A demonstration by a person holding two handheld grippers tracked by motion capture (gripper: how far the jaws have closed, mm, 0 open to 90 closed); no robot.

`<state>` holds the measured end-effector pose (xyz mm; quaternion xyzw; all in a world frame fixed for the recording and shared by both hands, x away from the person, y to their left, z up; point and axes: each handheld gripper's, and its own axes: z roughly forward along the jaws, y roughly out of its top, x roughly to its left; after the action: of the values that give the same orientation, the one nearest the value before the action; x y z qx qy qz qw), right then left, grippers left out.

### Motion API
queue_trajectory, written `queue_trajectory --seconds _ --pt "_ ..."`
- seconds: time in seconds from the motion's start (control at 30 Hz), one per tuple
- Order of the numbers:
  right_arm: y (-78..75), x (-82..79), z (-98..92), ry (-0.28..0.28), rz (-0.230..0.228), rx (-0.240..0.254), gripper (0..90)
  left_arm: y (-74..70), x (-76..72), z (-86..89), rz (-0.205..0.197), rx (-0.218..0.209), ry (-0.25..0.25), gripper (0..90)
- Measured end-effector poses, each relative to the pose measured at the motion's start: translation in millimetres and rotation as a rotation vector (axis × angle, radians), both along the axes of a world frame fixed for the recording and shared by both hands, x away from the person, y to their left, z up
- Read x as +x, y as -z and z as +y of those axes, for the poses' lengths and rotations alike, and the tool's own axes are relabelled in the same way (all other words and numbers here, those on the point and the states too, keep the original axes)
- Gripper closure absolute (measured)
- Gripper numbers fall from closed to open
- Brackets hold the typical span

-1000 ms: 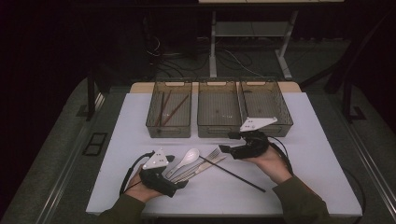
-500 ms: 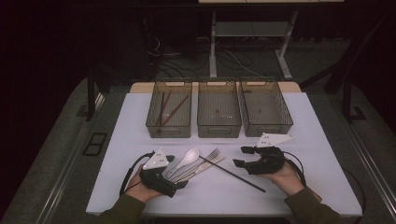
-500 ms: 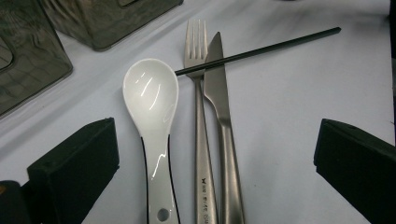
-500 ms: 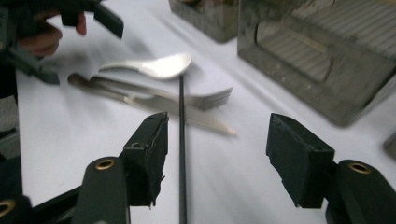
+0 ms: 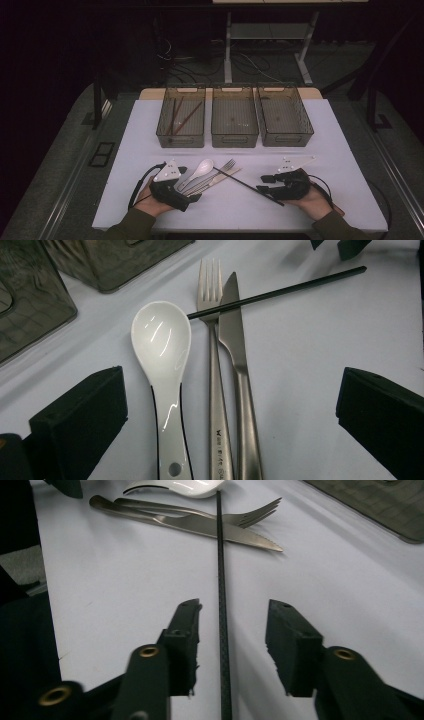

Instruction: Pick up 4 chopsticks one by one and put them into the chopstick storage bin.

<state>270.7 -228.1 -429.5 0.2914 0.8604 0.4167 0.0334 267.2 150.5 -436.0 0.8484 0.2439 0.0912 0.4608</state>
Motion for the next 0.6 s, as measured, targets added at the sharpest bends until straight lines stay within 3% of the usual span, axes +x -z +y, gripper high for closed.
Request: queue_trajectory --seconds 0.23,0.6 --pt "7.3 0.4 8.1 -0.04 0.003 -0.091 70.6 -0.2 -0.4 -0.7 0.001 0.007 0.011 0.0" --pt "14.2 1.6 14.5 -0.075 0.007 -0.148 77.9 0.2 -0.3 -1.2 0.003 0.005 0.012 0.0"
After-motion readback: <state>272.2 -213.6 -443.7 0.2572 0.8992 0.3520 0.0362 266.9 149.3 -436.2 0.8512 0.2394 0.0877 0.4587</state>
